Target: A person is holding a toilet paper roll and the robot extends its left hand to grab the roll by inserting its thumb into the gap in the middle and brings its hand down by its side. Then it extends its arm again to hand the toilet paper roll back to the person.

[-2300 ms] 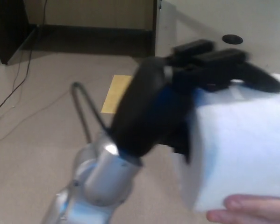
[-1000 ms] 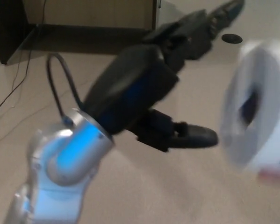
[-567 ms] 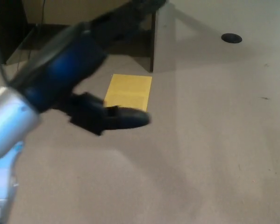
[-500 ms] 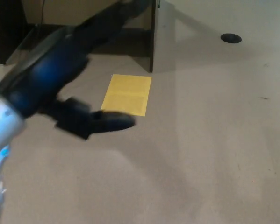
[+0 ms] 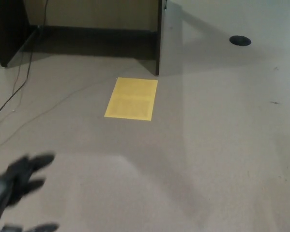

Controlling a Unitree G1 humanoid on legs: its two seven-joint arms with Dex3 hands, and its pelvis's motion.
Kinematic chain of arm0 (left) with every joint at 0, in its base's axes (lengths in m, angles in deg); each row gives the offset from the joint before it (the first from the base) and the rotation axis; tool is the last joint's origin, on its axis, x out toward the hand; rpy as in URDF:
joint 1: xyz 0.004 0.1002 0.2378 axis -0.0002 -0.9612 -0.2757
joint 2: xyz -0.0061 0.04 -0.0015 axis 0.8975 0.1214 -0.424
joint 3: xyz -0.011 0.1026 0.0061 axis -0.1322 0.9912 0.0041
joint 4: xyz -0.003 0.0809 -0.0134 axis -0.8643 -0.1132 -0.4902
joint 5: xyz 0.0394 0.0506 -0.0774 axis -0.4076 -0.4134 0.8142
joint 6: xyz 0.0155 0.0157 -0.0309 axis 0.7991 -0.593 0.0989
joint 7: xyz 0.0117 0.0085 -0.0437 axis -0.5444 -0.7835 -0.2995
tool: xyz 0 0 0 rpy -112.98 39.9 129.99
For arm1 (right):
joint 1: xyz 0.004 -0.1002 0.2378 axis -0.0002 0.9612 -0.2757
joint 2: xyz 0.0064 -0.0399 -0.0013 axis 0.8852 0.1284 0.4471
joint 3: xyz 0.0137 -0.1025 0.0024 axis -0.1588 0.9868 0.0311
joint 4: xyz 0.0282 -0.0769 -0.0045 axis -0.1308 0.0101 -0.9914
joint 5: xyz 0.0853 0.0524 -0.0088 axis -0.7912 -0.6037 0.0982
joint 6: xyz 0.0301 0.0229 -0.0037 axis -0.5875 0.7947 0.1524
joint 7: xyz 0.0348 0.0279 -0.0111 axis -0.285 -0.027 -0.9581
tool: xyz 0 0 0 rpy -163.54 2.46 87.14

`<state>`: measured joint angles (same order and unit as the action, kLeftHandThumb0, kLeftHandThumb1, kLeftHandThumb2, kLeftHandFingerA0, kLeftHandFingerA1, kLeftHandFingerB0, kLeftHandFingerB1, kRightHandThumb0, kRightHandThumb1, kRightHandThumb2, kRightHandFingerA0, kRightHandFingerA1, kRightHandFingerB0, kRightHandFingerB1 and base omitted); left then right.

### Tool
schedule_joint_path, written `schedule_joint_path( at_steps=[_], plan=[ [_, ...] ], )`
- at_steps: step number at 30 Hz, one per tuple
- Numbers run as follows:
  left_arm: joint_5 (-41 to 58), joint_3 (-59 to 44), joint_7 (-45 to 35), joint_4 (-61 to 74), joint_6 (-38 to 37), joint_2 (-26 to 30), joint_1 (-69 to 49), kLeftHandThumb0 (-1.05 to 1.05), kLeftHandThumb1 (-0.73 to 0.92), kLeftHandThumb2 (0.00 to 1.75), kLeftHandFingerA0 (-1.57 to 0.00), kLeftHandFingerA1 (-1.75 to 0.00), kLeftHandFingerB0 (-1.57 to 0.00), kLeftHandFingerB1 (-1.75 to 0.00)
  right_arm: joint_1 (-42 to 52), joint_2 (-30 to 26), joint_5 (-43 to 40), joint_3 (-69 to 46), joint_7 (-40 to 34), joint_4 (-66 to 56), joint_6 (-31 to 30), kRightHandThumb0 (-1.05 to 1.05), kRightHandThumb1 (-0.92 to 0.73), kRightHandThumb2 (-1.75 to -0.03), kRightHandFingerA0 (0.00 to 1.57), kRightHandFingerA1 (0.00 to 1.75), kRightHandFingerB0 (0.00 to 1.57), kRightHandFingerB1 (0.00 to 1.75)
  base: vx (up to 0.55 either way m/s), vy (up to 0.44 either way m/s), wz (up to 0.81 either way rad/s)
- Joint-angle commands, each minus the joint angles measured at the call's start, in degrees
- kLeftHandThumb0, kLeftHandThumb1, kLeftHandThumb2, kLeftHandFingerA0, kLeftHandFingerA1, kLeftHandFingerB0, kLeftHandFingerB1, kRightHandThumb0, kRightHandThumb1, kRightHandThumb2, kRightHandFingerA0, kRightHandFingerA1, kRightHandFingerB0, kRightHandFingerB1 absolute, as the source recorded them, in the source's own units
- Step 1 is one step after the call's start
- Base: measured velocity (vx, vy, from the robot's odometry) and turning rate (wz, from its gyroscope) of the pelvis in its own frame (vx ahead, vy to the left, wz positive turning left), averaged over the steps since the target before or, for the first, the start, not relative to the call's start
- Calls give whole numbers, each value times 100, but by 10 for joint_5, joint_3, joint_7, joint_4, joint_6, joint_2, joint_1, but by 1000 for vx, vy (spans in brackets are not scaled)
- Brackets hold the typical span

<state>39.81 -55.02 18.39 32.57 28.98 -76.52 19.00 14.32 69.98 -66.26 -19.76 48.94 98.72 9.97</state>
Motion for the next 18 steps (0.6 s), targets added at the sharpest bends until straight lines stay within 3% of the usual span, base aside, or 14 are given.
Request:
schedule_joint_path(
  at_steps=[1,9,10,18],
  plan=[
    [-85,-20,291,-456,-343,45,-115,-15,35,87,-12,-52,-10,-50,10,-22,-17,-22,2,11,-8,-37,-65,-60,74,53,61,43,0,0,0],
    [-59,-8,270,-505,-339,51,-117,-16,33,86,-13,-52,-12,-51,37,-25,-11,-19,-12,13,5,-37,-64,-60,78,59,61,44,0,0,0],
    [-67,-1,281,-507,-338,56,-116,-35,42,60,-28,-39,-25,-34,36,-23,-10,-20,-13,13,5,-37,-64,-60,76,54,61,44,0,0,0],
    [-53,12,280,-550,-354,70,-86,-31,41,58,-31,-39,-25,-34,10,-18,-15,-30,2,16,-15,-38,-64,-60,78,60,61,43,0,0,0]
  ],
)
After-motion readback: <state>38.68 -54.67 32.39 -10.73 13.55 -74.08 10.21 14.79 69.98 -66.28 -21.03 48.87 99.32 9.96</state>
